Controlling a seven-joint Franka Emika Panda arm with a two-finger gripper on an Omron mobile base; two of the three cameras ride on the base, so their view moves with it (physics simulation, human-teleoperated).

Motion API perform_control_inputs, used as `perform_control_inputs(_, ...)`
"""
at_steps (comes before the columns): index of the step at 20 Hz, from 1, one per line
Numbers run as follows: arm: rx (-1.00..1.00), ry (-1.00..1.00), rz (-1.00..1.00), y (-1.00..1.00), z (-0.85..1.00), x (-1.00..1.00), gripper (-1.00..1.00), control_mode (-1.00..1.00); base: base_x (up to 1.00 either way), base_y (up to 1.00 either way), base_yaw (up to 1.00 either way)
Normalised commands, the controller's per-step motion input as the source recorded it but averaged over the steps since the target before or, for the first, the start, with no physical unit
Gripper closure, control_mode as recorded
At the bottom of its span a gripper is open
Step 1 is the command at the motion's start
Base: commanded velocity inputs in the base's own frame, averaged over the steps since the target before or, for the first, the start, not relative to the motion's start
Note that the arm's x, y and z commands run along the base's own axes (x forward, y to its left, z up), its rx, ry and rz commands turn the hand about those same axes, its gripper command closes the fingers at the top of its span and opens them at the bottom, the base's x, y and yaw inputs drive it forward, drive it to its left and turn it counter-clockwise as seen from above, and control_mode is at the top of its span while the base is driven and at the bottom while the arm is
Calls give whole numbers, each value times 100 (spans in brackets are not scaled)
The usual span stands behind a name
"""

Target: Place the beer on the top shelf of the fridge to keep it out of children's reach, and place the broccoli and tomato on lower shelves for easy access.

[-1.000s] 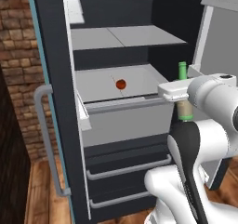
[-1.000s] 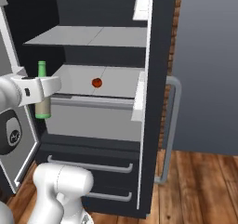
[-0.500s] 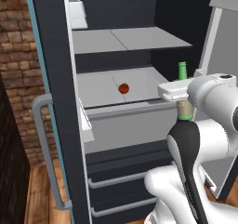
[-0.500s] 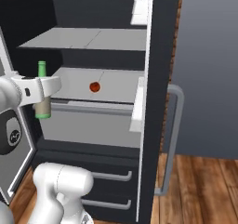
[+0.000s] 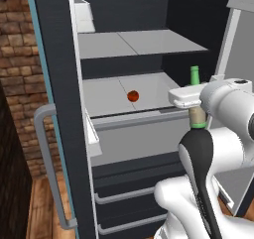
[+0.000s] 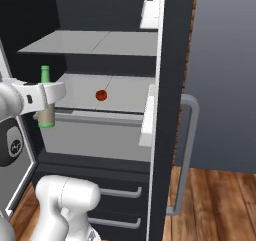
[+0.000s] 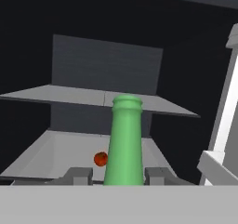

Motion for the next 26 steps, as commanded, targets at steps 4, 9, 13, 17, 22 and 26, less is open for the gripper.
perform_control_inputs(4,0,0,1,0,0,11,100,-100,12,0,1)
perform_control_inputs(9,0,0,3,0,4,14,100,-100,0,0,0)
perform_control_inputs(13,0,-3,5,0,24,6,100,-100,0,0,0)
perform_control_inputs(17,0,-10,2,0,32,1,100,-100,0,0,0)
perform_control_inputs(22,0,-8,1,0,48,1,100,-100,0,0,0)
perform_control_inputs(26,0,-5,2,0,52,10,100,-100,0,0,0)
